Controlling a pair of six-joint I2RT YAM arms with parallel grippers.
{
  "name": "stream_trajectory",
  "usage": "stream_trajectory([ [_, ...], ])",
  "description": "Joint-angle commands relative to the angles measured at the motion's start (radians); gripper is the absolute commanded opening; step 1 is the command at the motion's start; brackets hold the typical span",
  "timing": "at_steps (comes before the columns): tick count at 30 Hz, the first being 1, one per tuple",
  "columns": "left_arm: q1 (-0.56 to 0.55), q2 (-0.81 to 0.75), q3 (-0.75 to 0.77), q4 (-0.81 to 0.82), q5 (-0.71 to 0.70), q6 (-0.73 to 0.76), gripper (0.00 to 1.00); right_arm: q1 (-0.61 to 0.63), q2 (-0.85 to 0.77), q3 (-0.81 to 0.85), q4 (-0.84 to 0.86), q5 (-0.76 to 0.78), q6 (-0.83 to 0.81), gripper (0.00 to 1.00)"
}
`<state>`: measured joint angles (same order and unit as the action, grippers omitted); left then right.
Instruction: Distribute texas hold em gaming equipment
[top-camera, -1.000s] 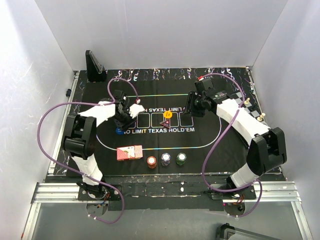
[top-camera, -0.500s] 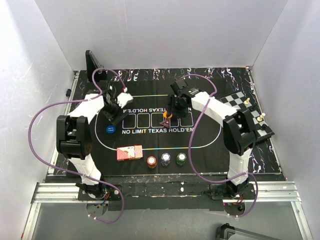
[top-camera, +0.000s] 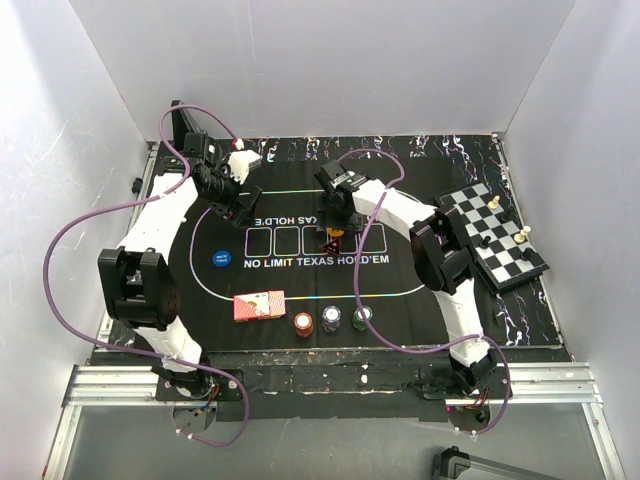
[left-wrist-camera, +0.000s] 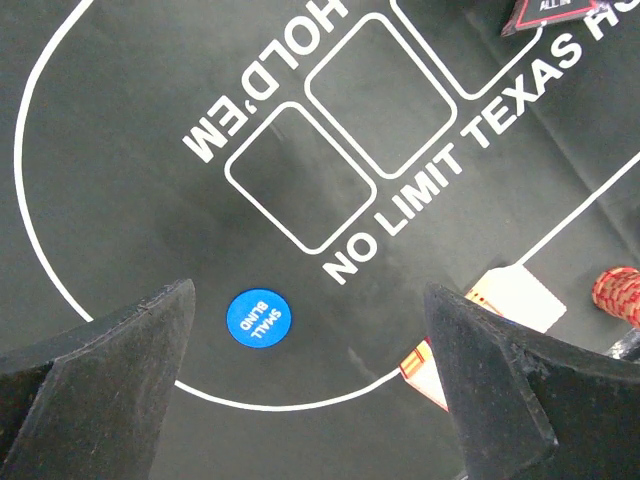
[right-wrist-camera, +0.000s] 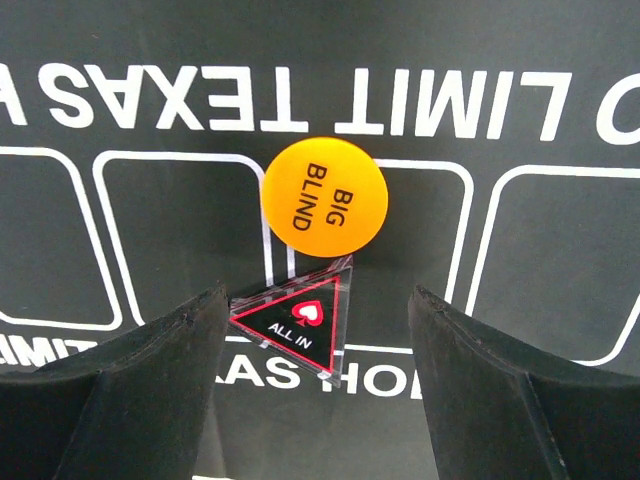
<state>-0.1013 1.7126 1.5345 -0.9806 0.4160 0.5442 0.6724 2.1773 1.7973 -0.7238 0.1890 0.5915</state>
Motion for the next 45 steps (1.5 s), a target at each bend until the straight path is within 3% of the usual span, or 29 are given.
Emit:
stream_trajectory([
  [1,-0.003,-0.082,0.007,-0.012,0.033,-0.043,0.98,0.018,0.027,0.053,-0.042,0.049,-0.004,0.79],
  [18,-0.003,-0.093,-0.017,0.031,0.014,-0.079,1.0,0.016,0.07,0.033,-0.009,0.069,-0.001,0.52],
  [25,-0.002,-0.097,-0.023,0.039,0.006,-0.079,1.0,-0.014,0.122,0.068,-0.003,0.059,-0.019,0.49],
  [29,-0.003,-0.097,-0.037,0.046,0.007,-0.082,1.0,-0.03,0.167,0.146,-0.005,0.046,-0.041,0.31],
  [42,0.008,-0.087,-0.045,0.057,-0.005,-0.076,1.0,-0.091,0.392,0.522,-0.057,-0.003,-0.096,0.3],
  [45,0.011,-0.08,-0.053,0.065,-0.005,-0.084,1.0,-0.102,0.411,0.573,-0.083,-0.034,-0.09,0.34],
])
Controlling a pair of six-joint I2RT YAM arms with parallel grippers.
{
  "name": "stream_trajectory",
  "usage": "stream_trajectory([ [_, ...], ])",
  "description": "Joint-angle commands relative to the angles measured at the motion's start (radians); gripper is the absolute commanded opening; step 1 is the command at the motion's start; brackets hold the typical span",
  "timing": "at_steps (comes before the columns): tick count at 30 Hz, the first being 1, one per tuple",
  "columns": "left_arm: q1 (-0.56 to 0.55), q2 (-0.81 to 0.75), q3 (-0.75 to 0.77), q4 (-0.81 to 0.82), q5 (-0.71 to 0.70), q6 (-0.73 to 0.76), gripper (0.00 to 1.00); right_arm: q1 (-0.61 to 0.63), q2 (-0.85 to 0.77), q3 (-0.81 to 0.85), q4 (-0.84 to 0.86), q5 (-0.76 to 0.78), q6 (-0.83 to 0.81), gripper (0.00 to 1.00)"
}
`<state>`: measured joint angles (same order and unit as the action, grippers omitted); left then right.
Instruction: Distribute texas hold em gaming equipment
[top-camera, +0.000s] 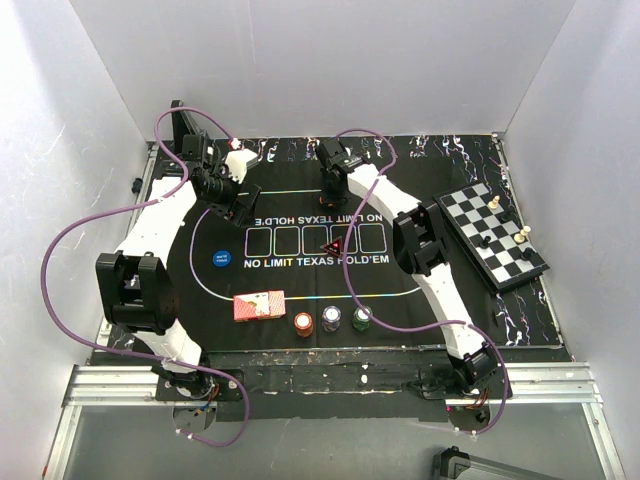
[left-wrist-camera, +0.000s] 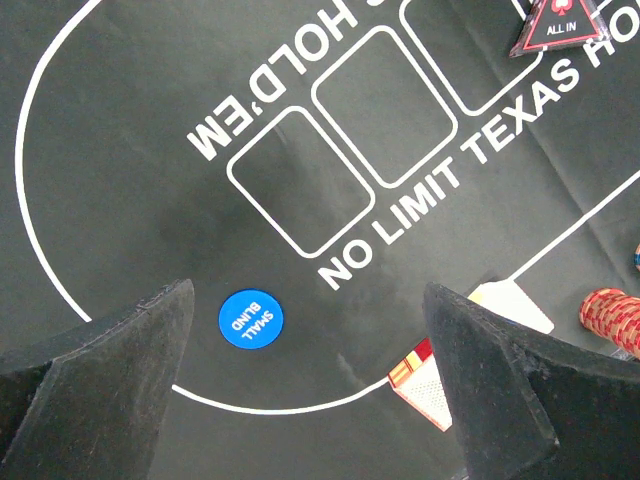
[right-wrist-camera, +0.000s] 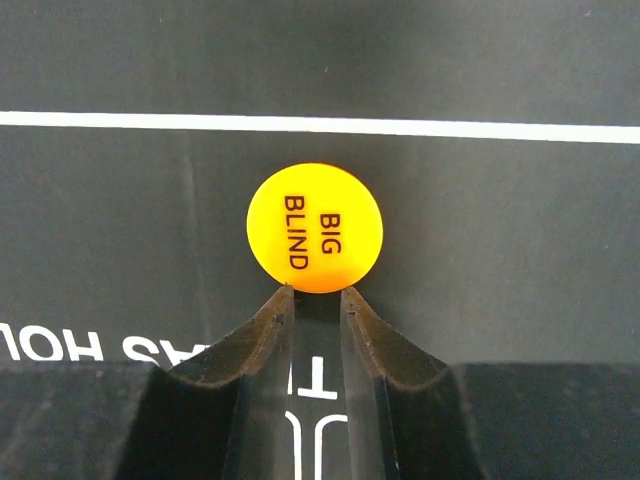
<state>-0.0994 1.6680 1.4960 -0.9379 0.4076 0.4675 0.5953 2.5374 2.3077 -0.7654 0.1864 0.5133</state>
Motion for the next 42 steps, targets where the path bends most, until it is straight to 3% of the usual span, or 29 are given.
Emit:
stream_trajectory([
  [1,0.009,-0.034,-0.014,0.022,0.004,-0.012,1.0,-0.025,0.038,0.052,-0.035,-0.028,-0.015,0.36],
  [6,0.023,-0.033,0.009,0.004,0.017,-0.036,1.0,-0.005,-0.08,-0.077,0.011,-0.036,-0.025,0.47],
  [10,0.035,-0.05,0.021,-0.016,0.011,-0.049,1.0,0.043,-0.222,-0.272,0.086,0.005,-0.073,0.69],
  [16,0.046,-0.086,0.021,-0.055,0.004,-0.058,1.0,0.135,-0.354,-0.502,0.198,0.028,-0.182,0.78],
  [26,0.046,-0.129,0.018,-0.107,0.011,-0.052,1.0,0.186,-0.333,-0.521,0.199,0.053,-0.294,0.79],
  [34,0.047,-0.162,0.01,-0.11,-0.007,-0.05,1.0,0.19,-0.388,-0.645,0.17,0.125,-0.272,0.64],
  [42,0.05,-0.185,0.01,-0.116,-0.019,-0.047,1.0,0.193,-0.486,-0.815,0.19,0.176,-0.234,0.58],
])
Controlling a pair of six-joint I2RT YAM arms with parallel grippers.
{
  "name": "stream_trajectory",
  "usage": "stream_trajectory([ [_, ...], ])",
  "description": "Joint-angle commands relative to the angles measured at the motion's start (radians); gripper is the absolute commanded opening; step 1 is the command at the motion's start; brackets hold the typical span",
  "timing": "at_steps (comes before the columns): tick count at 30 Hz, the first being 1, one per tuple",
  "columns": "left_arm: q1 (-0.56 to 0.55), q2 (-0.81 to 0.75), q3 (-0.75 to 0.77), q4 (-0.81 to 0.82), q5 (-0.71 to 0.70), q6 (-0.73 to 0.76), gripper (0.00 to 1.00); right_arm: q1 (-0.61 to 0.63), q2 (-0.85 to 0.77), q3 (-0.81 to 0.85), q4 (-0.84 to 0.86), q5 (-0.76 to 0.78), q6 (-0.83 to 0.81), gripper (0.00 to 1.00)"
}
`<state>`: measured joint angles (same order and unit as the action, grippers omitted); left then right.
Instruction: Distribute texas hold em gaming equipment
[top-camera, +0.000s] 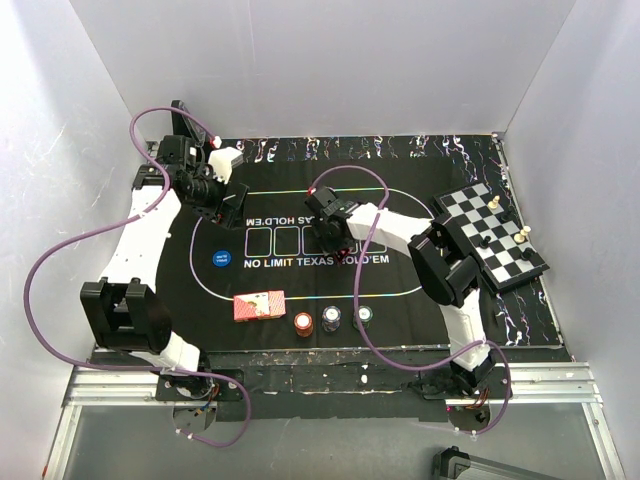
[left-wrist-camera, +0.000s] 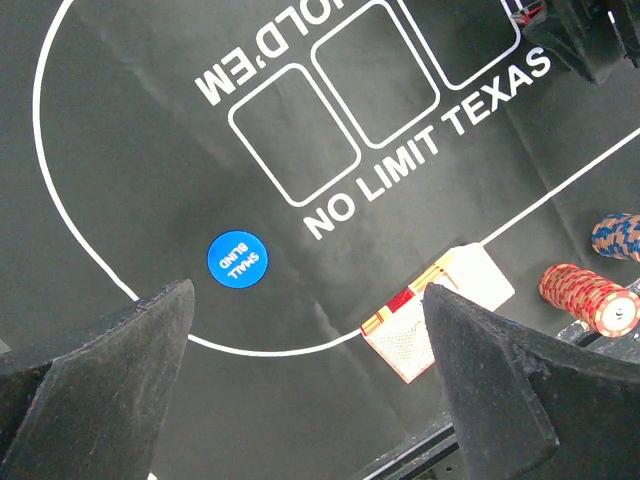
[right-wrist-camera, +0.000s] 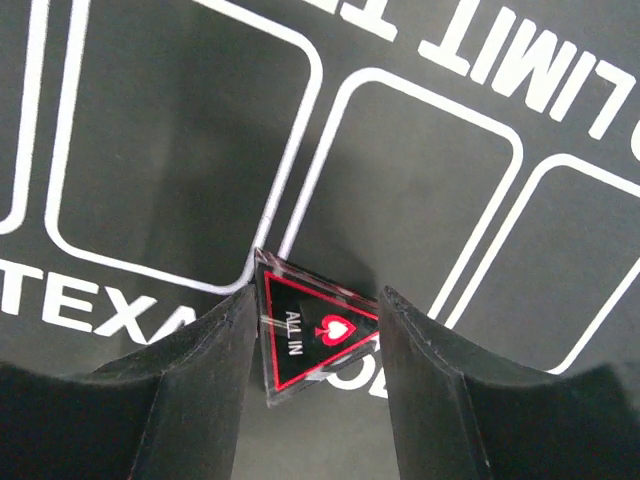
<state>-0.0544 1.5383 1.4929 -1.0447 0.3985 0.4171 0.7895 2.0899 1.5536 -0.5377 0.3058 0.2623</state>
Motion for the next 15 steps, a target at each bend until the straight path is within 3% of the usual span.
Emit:
stream_trajectory([
  [1,0.005,-0.058,0.017,-0.012,-0.01,0.005,1.0,-0.001,-0.048,-0.076,-0.042,0.067,0.025,0.57],
  [7,0.005,-0.067,0.017,-0.015,-0.015,0.005,1.0,-0.006,-0.094,-0.151,-0.071,0.197,0.064,0.35],
  [15,0.005,-0.064,0.006,-0.02,-0.013,0.015,1.0,-0.078,-0.178,-0.277,-0.142,0.23,0.17,0.33],
])
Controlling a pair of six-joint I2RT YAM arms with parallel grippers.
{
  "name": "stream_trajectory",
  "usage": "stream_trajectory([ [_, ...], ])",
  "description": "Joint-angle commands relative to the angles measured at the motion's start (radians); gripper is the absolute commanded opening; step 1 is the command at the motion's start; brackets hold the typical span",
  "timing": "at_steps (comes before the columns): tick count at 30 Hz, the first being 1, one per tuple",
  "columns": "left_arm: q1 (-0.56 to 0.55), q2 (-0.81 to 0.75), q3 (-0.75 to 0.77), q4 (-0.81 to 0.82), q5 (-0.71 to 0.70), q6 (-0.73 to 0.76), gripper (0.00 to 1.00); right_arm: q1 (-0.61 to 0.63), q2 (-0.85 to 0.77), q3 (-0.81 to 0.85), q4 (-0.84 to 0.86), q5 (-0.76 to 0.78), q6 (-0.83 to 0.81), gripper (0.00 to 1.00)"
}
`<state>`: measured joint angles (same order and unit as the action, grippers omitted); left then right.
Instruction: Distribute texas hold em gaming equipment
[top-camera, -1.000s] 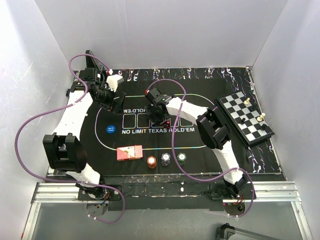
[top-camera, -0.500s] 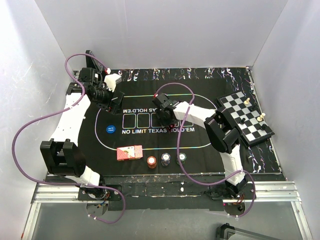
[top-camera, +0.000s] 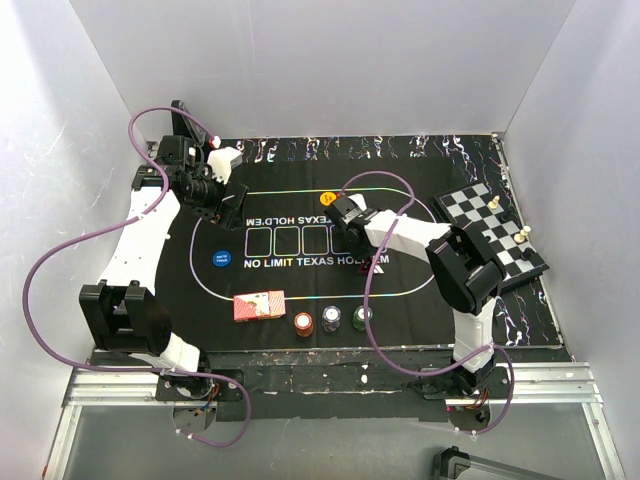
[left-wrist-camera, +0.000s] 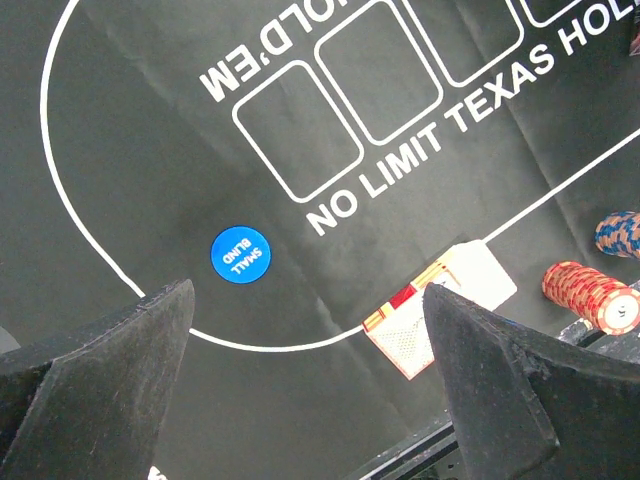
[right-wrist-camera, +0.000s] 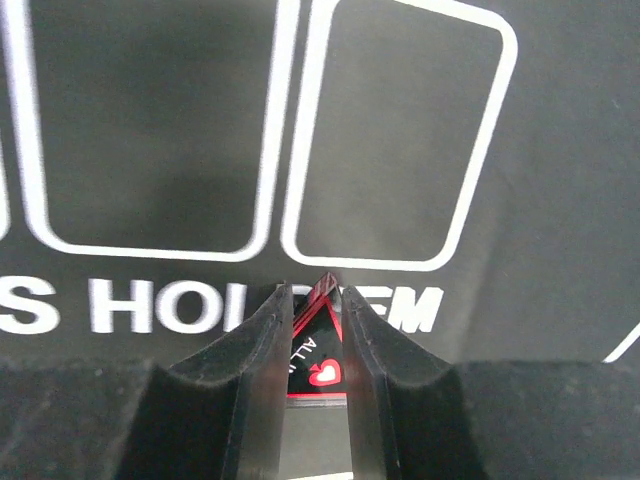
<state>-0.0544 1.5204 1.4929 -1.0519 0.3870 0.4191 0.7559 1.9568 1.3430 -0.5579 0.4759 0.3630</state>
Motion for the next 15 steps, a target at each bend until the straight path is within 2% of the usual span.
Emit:
stream_trajectory([
  [1,0.005,-0.046,0.004,-0.014,-0.002,0.017,1.0,-0.052,-0.058,-0.079,-0.131,0.058,0.082,0.33],
  [10,0.005,-0.06,-0.028,-0.02,-0.008,0.049,1.0,-0.11,-0.102,-0.156,-0.204,0.081,0.179,0.34],
  [15,0.005,-0.077,-0.042,-0.03,0.012,0.043,1.0,-0.11,-0.156,-0.062,-0.258,0.078,0.163,0.45],
])
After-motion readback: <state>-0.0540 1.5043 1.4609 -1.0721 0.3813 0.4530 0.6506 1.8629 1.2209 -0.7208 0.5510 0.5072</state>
